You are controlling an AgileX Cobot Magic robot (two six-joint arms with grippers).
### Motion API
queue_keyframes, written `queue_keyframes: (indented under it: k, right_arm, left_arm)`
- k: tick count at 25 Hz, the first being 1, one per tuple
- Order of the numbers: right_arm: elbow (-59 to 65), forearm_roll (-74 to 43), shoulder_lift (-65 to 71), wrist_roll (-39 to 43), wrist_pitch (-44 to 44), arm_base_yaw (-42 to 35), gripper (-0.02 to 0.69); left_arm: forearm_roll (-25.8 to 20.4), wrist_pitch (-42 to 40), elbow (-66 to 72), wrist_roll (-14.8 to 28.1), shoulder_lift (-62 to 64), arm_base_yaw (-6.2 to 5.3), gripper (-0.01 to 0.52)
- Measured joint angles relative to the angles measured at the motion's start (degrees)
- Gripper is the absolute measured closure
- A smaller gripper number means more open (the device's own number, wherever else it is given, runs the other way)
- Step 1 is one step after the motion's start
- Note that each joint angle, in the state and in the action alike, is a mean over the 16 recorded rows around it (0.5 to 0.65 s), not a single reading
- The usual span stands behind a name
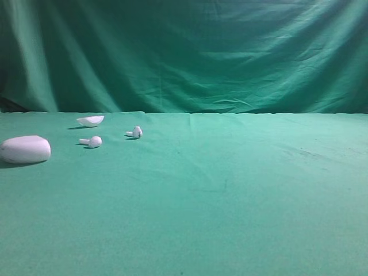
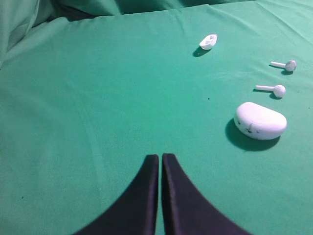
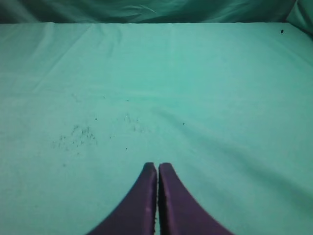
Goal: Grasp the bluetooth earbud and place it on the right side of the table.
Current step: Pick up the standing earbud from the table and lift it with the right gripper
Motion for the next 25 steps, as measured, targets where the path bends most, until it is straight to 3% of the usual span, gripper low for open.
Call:
queue_keyframes:
  k: [7,12,19,25]
  right_arm:
    - [-0.88,1.42,0.39,0.82,-14.45,0.00,0.665]
    - [-5.91,2.90,4.67,1.66,-17.27,0.00,0.665]
    - [-17.63,4.81,20.06,1.75,-4.82,0.00,0.665]
    - [-29.58,8.74,39.64,-5.11,10.57,1.08,0.665]
  left_arm:
    - [0.01,0.00,0.00,0.00,0.00,0.00,0.514]
    - [0.01,0.00,0.00,0.00,0.00,0.00,0.514]
    - [0.01,0.00,0.00,0.00,0.00,0.00,0.514]
    - [0.01,0.00,0.00,0.00,0.00,0.00,0.514]
